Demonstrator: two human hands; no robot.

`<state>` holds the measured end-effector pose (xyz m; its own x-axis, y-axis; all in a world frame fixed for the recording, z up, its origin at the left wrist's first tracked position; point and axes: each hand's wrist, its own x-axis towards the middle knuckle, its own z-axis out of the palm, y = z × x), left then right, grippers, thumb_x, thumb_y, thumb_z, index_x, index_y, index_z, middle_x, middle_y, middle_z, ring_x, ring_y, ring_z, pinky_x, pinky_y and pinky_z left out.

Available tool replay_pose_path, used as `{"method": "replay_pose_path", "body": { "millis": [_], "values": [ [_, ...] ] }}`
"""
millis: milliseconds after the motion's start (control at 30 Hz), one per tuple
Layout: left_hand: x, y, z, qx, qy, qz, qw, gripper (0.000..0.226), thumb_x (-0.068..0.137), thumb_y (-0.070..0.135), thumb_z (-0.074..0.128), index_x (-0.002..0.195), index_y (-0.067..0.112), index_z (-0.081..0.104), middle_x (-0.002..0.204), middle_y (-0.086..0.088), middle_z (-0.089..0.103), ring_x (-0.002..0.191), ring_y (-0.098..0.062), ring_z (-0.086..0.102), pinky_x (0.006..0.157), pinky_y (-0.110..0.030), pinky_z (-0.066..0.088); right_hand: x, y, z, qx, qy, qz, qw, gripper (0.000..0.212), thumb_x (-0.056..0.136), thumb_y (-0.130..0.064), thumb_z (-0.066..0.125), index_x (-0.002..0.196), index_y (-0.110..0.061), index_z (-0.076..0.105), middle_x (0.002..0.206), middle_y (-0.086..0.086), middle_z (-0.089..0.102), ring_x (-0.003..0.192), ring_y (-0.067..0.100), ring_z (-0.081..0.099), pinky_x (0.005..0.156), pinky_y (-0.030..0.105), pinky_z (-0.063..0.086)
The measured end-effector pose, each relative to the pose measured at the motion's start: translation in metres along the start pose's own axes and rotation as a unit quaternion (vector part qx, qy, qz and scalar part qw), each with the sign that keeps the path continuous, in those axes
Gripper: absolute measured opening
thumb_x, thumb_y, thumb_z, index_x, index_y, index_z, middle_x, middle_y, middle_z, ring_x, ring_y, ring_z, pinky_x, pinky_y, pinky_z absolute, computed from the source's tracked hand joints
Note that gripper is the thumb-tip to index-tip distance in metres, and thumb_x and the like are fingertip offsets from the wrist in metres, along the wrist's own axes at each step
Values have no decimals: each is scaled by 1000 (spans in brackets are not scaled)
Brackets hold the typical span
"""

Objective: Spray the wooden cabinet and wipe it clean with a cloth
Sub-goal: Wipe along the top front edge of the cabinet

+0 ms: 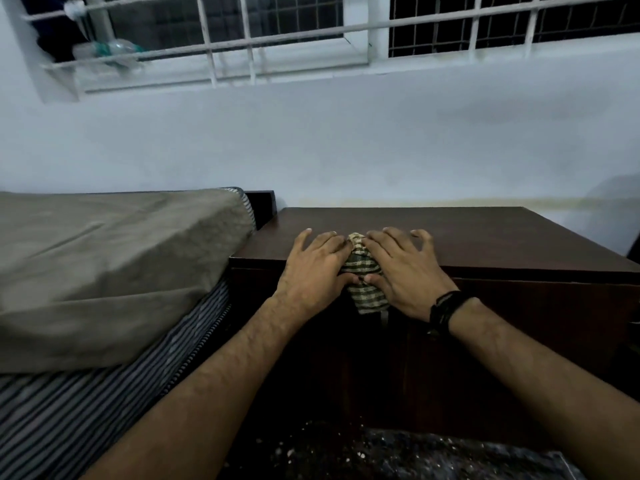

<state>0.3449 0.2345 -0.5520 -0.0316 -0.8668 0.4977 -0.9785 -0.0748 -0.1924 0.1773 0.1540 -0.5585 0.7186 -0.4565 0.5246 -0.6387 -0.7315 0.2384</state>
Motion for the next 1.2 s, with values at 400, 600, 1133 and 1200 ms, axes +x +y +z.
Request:
{"method": "replay_pose_path", "body": {
  "millis": [400, 600, 1133, 1200],
  "values": [
    [-39, -115, -20, 25, -106, -157, 982, 49, 89, 45, 61, 136, 32, 52, 134, 4, 63, 129, -21, 55, 117, -57, 18, 92, -117, 19, 69, 9, -67, 995, 56, 97, -45, 43, 146, -20, 32, 144, -1, 42, 131, 21, 39, 109, 54, 14],
    [-54, -147, -12, 57, -100, -180, 977, 32, 94, 29, 54, 119, 12, 64, 123, -11, 68, 121, -28, 58, 114, -33, 24, 127, -161, 26, 94, 6, -86, 992, 55, 97, -41, 44, 147, -21, 31, 139, 1, 45, 126, 25, 43, 109, 58, 15],
    [-31, -67, -8, -18, -67, -91, 993, 55, 106, 34, 36, 156, 15, 27, 165, 0, 25, 154, -13, 17, 124, -41, 10, 61, -75, 17, 101, 49, -33, 993, 43, 98, -41, 42, 138, -25, 44, 124, -1, 55, 115, 23, 53, 108, 54, 13],
    [-22, -44, -5, -38, -55, -86, 994, 53, 105, 33, 39, 155, 14, 32, 163, 0, 30, 153, -14, 20, 123, -42, 12, 45, -53, 14, 96, 49, -23, 994, 42, 98, -42, 42, 137, -26, 45, 124, -3, 55, 114, 22, 53, 108, 53, 13]
  ]
}}
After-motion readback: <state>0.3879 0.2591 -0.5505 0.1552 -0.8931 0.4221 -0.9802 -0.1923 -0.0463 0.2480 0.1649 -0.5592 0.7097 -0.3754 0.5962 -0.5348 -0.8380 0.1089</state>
